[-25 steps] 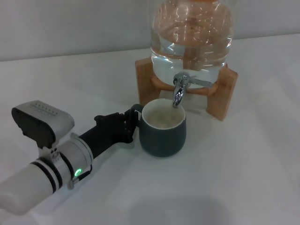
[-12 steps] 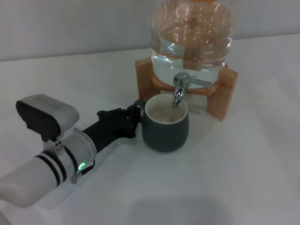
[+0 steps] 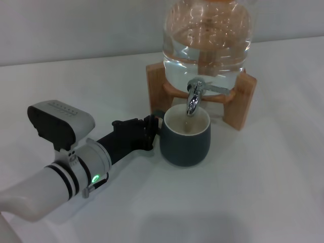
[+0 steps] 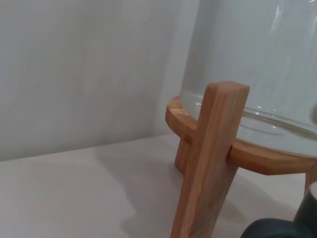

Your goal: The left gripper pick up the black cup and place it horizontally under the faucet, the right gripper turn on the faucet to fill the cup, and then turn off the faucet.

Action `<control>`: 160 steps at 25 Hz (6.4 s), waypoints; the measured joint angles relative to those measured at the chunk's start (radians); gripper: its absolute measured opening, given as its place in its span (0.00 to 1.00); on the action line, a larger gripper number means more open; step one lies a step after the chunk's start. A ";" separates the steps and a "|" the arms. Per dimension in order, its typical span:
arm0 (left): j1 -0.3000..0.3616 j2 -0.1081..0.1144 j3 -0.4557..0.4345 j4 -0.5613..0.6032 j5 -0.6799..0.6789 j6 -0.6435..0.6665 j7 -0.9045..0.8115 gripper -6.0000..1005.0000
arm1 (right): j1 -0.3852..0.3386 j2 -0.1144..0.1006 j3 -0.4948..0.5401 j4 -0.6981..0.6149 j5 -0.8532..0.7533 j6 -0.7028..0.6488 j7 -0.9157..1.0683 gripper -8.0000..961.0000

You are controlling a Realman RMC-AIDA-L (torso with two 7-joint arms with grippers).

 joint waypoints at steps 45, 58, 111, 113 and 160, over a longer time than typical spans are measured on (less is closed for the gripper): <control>-0.015 0.000 -0.051 -0.001 0.066 0.046 0.004 0.24 | 0.003 0.000 0.006 0.005 0.005 -0.003 -0.009 0.89; -0.020 0.000 -0.051 0.007 0.063 0.046 0.004 0.24 | 0.006 0.000 0.006 0.013 0.004 -0.004 -0.019 0.89; 0.016 0.005 -0.090 0.027 0.079 0.013 0.020 0.25 | 0.004 -0.003 0.008 0.003 0.009 -0.052 -0.023 0.89; 0.016 0.006 -0.091 0.020 0.080 -0.006 0.029 0.25 | 0.003 -0.003 0.009 0.002 0.009 -0.053 -0.023 0.89; 0.272 0.023 -0.312 0.516 -0.062 -0.752 -0.400 0.52 | -0.037 -0.005 -0.647 -0.328 -0.002 -0.057 0.450 0.89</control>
